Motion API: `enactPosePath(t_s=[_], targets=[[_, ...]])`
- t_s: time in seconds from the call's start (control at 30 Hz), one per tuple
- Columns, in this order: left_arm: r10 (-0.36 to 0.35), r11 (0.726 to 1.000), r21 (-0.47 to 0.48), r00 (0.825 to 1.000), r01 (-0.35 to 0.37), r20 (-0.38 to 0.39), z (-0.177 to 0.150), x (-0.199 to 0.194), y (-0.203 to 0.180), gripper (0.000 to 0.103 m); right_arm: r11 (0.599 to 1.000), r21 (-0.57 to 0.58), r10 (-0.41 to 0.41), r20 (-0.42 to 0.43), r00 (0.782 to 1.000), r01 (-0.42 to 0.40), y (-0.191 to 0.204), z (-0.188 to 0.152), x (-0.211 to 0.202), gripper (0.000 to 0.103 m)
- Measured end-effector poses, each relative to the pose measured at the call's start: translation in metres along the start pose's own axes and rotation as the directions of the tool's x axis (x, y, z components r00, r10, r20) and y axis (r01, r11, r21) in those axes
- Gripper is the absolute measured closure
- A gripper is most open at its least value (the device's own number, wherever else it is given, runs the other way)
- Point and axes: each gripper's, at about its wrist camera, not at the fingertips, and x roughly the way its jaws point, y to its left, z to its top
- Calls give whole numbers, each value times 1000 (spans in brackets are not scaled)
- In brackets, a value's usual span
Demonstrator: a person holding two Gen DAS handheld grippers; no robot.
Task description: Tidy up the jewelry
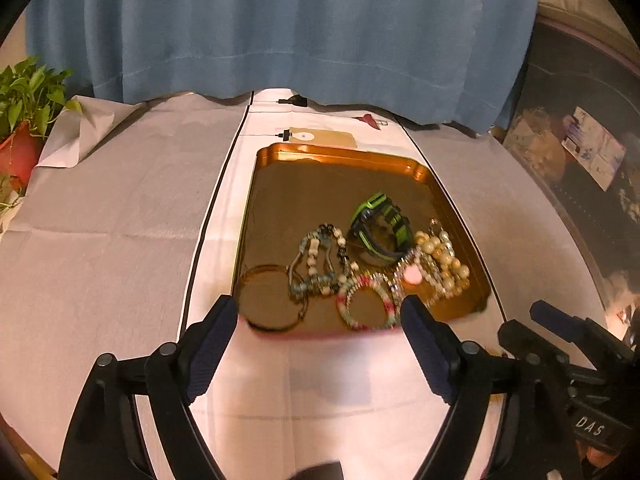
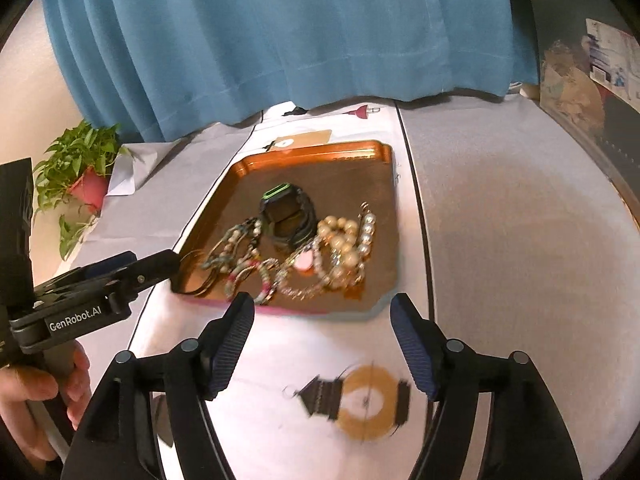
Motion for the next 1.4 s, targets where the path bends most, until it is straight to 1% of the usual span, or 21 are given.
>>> enactPosePath(t_s=[0.13,0.2,0.3,0.33,0.37,0.43,0.53,0.6,0.7,0.73,0.8,0.87,0.93,1.0,1.03,1.1,1.17,1.23,1.3,1.4], targets=[[-29,1000,-11,1000,29,12,-12,-24,-4,22,999,40,16,3,1000,-16,5,-18,-19,30],[-45,999,-17,998,46,49,-16,-47,-8,22,1000,22,12,12,1000,-12,9,-24,-35,30],[-46,999,-3,994,47,98,-21,-81,-19,19,1000,-2,-6,6,1000,6,16,-26,-62,29],[-46,999,7,993,45,110,-22,-92,-23,19,1000,-10,-6,14,1000,6,19,-27,-76,26],[-49,999,21,991,47,123,-24,-103,-27,18,1000,-15,-10,20,1000,10,19,-27,-85,21],[-57,997,55,987,49,153,-27,-127,-36,16,999,-31,-35,47,998,37,23,-28,-111,16],[-67,995,92,978,49,197,-35,-162,-47,9,996,-59,-62,117,991,70,31,-32,-155,13],[-59,995,88,972,40,226,-39,-184,-54,6,994,-73,-73,150,986,84,36,-34,-179,11],[-103,992,92,969,85,223,-44,-209,-63,6,989,-93,-96,166,981,112,45,-38,-209,10],[-106,992,95,969,86,223,-46,-217,-68,5,988,-102,-100,176,979,119,49,-41,-219,9],[-84,992,110,971,60,224,-50,-231,-78,4,984,-115,-111,192,975,135,55,-47,-237,8],[-61,990,136,971,30,232,-57,-243,-91,1,985,-105,-115,208,971,139,57,-52,-252,7],[-56,994,105,969,31,242,-65,-253,-95,0,989,-81,-108,213,971,127,54,-56,-260,6],[-20,999,47,973,10,229,-74,-257,-95,0,993,-43,-96,193,976,106,48,-61,-264,6],[9,1000,16,978,-12,206,-77,-257,-95,0,996,-26,-82,168,982,87,44,-63,-263,6],[51,999,-15,988,-50,145,-81,-252,-96,0,997,-15,-74,129,989,76,40,-67,-257,6],[69,998,8,991,-70,115,-84,-248,-98,0,997,-22,-69,107,992,72,38,-71,-252,6],[85,995,43,990,-90,113,-87,-246,-102,0,996,-30,-85,113,990,89,36,-77,-249,6],[120,989,73,986,-129,116,-89,-244,-107,0,994,-40,-101,121,988,106,37,-81,-245,6],[133,987,75,985,-141,109,-91,-244,-109,0,996,-41,-76,115,991,81,39,-82,-242,6]])
